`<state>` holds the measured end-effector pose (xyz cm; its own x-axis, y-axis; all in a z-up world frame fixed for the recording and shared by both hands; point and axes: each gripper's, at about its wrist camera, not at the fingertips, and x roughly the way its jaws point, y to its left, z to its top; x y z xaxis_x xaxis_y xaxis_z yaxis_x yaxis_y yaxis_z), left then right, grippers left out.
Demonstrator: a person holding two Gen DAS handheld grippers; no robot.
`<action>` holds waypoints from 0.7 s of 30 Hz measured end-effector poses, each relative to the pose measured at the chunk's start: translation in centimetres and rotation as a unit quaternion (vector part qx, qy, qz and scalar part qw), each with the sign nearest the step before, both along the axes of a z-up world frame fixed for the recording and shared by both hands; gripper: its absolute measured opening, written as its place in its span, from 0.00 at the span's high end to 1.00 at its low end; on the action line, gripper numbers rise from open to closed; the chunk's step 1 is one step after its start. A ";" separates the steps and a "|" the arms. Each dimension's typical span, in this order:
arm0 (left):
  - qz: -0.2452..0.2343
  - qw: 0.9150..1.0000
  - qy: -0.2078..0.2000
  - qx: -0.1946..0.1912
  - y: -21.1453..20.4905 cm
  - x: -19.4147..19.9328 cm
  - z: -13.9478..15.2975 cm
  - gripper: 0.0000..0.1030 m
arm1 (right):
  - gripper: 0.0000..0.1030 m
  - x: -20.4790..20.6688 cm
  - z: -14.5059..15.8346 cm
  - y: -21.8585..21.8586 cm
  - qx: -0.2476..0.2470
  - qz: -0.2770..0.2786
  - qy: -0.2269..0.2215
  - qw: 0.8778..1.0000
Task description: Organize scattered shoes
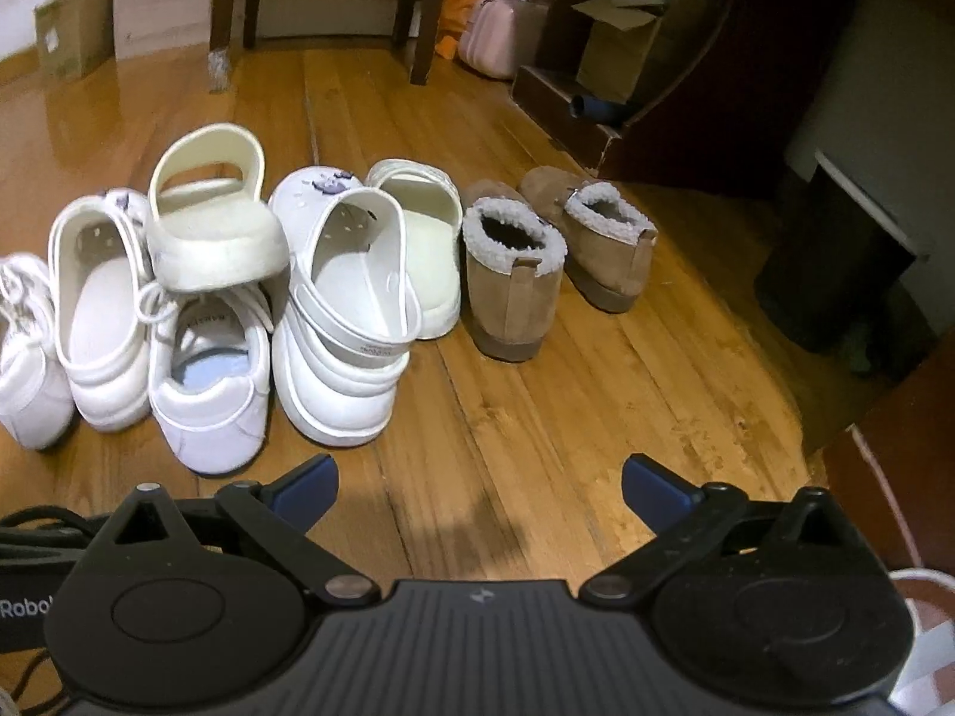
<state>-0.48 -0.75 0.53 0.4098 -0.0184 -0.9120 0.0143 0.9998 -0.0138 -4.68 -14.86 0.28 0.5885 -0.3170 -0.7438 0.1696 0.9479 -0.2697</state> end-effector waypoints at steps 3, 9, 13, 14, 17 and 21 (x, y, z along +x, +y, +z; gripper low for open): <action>0.002 1.000 0.004 0.000 0.0 0.0 -0.2 0.00 | 0.01 0.1 -0.2 0.3 -0.006 0.000 0.002 1.000; 0.012 1.000 0.013 -0.005 1.0 0.2 -0.7 0.00 | 0.01 0.2 -0.4 0.5 0.010 0.003 0.009 1.000; 0.015 1.000 0.019 -0.004 1.1 0.3 -1.1 0.00 | 0.01 0.2 -0.8 0.7 0.009 0.005 0.015 1.000; 0.015 1.000 0.021 -0.004 1.1 0.3 -1.2 0.00 | 0.01 0.1 -0.9 0.7 0.009 0.006 0.017 1.000; 0.014 1.000 0.027 -0.005 1.0 0.3 -1.5 0.00 | 0.01 0.2 -1.1 0.6 0.010 0.005 0.021 1.000; 0.013 0.999 0.034 -0.008 1.3 0.4 -1.8 0.00 | 0.01 0.5 -1.6 0.6 0.015 0.003 0.025 1.000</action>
<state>-0.05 0.56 -1.31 0.3480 -0.0228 -0.9372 -0.0135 0.9995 -0.0294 -4.20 -14.24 -1.37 0.5525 -0.2897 -0.7815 0.1507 0.9569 -0.2482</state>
